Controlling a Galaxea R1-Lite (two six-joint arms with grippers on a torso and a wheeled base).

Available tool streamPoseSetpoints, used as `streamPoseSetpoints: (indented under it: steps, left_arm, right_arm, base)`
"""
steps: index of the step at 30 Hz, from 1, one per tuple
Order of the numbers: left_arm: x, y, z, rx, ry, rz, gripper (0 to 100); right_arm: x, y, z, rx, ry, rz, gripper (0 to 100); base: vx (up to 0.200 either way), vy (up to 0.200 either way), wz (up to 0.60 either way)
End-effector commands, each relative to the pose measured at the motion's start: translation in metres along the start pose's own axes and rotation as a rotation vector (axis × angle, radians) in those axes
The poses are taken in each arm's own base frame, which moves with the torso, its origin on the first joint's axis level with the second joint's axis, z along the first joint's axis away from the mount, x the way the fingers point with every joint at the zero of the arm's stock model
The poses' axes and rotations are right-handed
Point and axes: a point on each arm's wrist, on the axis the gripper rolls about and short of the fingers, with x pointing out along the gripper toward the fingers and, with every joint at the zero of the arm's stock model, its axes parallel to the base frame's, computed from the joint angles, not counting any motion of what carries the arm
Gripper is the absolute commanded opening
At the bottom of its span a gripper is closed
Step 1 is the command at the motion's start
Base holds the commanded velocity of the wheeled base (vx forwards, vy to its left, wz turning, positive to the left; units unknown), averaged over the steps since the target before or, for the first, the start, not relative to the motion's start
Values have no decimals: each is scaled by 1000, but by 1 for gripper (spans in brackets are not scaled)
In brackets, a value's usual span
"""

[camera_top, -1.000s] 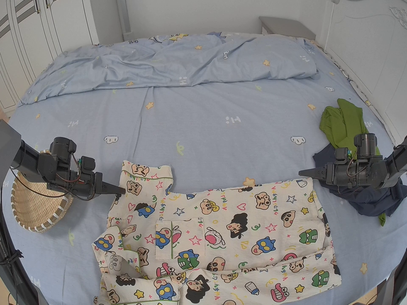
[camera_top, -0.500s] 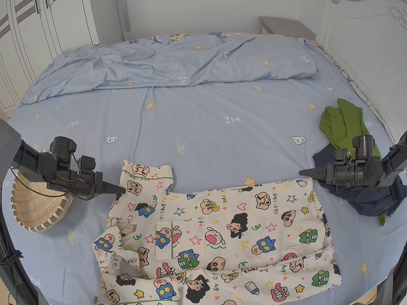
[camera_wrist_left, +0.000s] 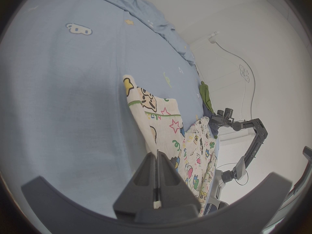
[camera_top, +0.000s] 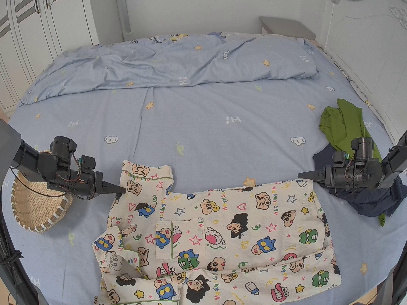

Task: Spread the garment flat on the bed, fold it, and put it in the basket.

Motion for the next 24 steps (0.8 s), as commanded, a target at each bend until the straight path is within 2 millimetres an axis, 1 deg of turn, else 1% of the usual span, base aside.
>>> streamPoseSetpoints:
  steps: [1, 19, 24]
  left_arm:
    - [0, 1, 0, -2, -1, 1, 0]
    - [-1, 1, 1, 1, -5, 2, 0]
    - [-5, 0, 3, -36, -8, 4, 0]
  right_arm:
    - [0, -1, 0, 4, 2, -1, 0]
    - [-2, -3, 2, 1, -9, -6, 0]
    - [-4, -1, 1, 4, -7, -6, 0]
  base:
    - [0, 0, 0]
    - [0, 0, 0]
    - [0, 0, 0]
